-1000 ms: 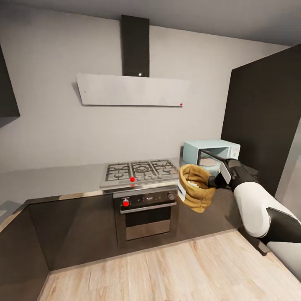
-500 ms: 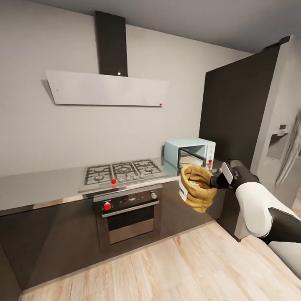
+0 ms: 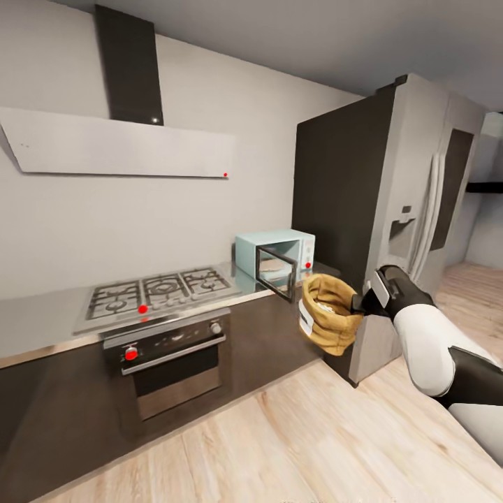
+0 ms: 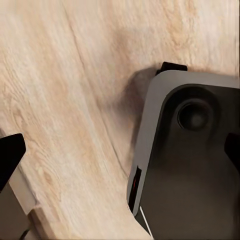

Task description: In the kitchen, take the popcorn bag from the countertop, put it into the microwave, and heat it until the popcorn is cooked so the cooked popcorn ends up inside the bag.

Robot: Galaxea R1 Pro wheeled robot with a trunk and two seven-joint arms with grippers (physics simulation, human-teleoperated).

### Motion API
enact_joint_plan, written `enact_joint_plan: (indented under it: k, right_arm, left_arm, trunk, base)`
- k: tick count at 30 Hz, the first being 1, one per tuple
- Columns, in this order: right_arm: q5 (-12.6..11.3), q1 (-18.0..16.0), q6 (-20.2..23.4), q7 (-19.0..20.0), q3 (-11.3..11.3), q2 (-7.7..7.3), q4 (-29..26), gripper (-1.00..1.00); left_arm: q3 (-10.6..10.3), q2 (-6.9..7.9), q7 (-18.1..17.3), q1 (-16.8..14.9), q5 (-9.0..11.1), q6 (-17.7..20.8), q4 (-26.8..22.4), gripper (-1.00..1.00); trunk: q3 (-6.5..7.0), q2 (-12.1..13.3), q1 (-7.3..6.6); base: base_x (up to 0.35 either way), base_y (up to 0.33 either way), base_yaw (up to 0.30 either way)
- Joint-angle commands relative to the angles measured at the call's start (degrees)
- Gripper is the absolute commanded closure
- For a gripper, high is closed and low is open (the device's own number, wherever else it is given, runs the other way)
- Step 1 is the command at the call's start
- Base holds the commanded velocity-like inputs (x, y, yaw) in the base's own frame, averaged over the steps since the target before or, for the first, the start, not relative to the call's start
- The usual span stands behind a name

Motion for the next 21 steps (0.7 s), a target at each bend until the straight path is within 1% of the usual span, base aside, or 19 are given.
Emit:
enact_joint_plan:
  k: [1,6,8,16,21]
  right_arm:
    - [0.25,-0.05,0.11,-0.01,-0.44,0.06,-0.03,1.00]
    - [0.25,-0.05,0.11,-0.01,-0.44,0.08,-0.03,1.00]
    - [0.25,-0.05,0.11,0.00,-0.44,0.08,-0.03,1.00]
    - [0.25,-0.05,0.11,-0.01,-0.28,0.06,-0.03,1.00]
    - [0.25,-0.05,0.11,-0.01,-0.26,0.11,-0.03,1.00]
  left_arm:
    - [0.21,-0.09,0.07,0.05,0.05,0.11,-0.18,-1.00]
    - [0.21,-0.22,0.05,0.05,0.05,0.11,-0.17,-1.00]
    - [0.21,-0.22,0.04,0.05,0.01,0.11,-0.17,-1.00]
    - [0.21,-0.23,0.04,0.05,0.03,0.11,-0.18,-1.00]
    - [0.18,-0.23,0.04,0.05,0.04,0.11,-0.17,-1.00]
  trunk:
    - [-0.07,-0.04,0.01]
    - [-0.07,-0.04,0.01]
    - [-0.07,-0.04,0.01]
    - [-0.07,-0.04,0.01]
    - [-0.07,-0.04,0.01]
  base:
    - [0.000,-0.298,-0.296]
    - [0.000,-0.299,-0.293]
    - [0.000,-0.300,-0.183]
    - [0.024,-0.296,-0.023]
    - [0.158,-0.224,0.000]
